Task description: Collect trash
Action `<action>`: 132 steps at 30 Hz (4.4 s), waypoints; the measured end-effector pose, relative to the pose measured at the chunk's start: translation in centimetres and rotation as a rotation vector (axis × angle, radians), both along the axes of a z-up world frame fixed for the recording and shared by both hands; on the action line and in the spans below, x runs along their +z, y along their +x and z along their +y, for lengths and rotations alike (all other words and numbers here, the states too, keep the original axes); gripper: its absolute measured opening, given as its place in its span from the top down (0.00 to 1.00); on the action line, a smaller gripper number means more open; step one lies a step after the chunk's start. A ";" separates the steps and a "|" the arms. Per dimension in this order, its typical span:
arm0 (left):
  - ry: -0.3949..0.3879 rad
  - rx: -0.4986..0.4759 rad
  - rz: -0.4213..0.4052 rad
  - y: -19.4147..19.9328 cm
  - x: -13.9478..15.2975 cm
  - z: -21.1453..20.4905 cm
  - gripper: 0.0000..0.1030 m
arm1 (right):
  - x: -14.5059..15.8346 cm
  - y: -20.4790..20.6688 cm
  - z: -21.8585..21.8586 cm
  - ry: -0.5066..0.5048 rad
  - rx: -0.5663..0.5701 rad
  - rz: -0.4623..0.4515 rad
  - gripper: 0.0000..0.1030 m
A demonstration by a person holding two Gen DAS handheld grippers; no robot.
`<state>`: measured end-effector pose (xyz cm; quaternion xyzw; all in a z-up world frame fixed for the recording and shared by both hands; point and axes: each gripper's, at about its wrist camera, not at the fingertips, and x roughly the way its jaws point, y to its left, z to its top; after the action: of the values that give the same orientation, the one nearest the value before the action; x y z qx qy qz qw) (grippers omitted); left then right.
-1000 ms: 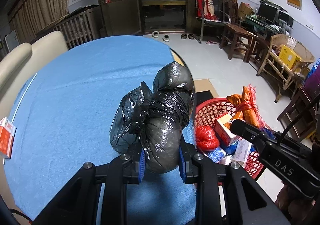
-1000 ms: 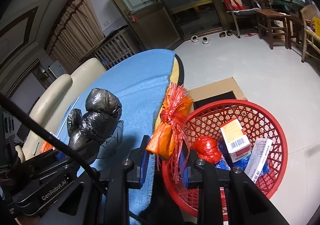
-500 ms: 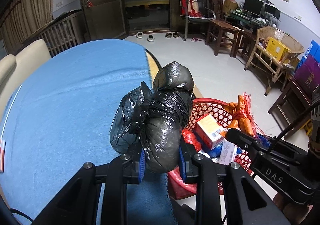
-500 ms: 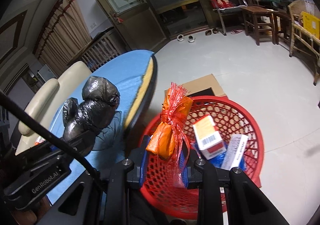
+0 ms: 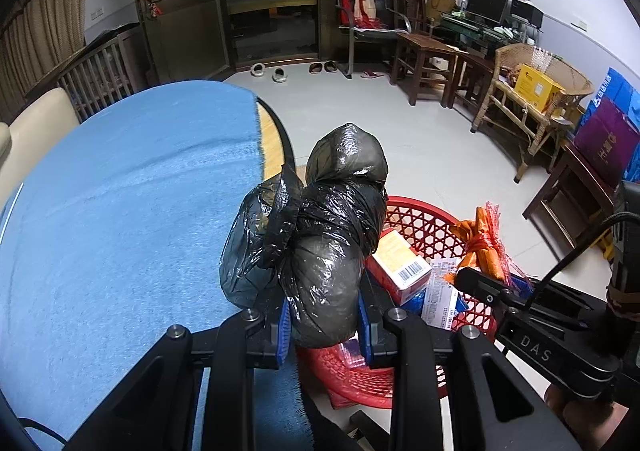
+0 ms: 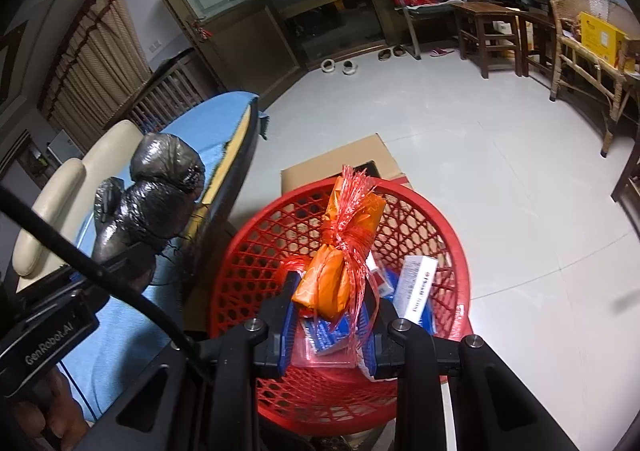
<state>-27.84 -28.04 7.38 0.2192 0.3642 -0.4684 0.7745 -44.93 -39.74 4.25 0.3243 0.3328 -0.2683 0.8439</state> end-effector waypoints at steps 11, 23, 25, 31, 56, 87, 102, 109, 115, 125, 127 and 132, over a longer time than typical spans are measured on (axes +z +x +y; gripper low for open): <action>0.016 -0.023 0.009 0.0 -0.5 -0.8 0.73 | -1.9 1.4 -0.9 0.029 0.039 0.062 0.73; 0.018 -0.040 0.001 -0.1 -0.4 -1.7 0.73 | -2.7 1.5 -1.0 0.028 0.042 0.101 0.72; 0.022 -0.041 -0.002 -0.1 -0.5 -1.8 0.73 | -2.7 1.5 -1.0 0.025 0.043 0.104 0.72; 0.032 -0.032 -0.002 0.0 -0.9 -1.8 0.73 | -2.5 1.5 -0.9 0.018 0.040 0.111 0.72; 0.040 -0.024 -0.001 -0.3 -1.4 -2.7 0.73 | -2.8 1.2 -2.3 0.055 -0.002 0.108 0.29; 0.093 -0.020 -0.029 -2.4 -1.9 -3.9 0.73 | 4.8 -5.4 -3.5 -0.032 -0.111 -0.119 0.29; 0.115 -0.021 -0.006 -1.9 -3.0 -4.4 0.73 | 5.1 -5.5 -3.7 -0.033 -0.120 -0.123 0.29; 0.126 -0.030 0.010 -1.7 -3.2 -4.7 0.67 | 5.3 -5.5 -3.5 -0.037 -0.119 -0.129 0.29; 0.116 -0.016 -0.040 -1.9 -2.6 -4.9 0.29 | 5.7 -5.6 -3.4 -0.045 -0.118 -0.132 0.29; 0.017 -0.020 -0.062 -2.2 0.2 -2.8 0.29 | 7.0 -5.4 -2.7 -0.083 -0.118 -0.120 0.29; -0.025 -0.015 -0.088 -2.2 1.5 -1.5 0.28 | 7.2 -5.3 -2.2 -0.093 -0.126 -0.107 0.27; -0.135 0.034 -0.155 -1.5 4.9 2.8 0.19 | 7.0 -4.4 -0.5 -0.128 -0.118 -0.054 0.21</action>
<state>-29.38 -25.23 12.29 0.1959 0.2746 -0.4600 0.8213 -49.31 -40.21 11.30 0.2958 0.2723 -0.3292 0.8544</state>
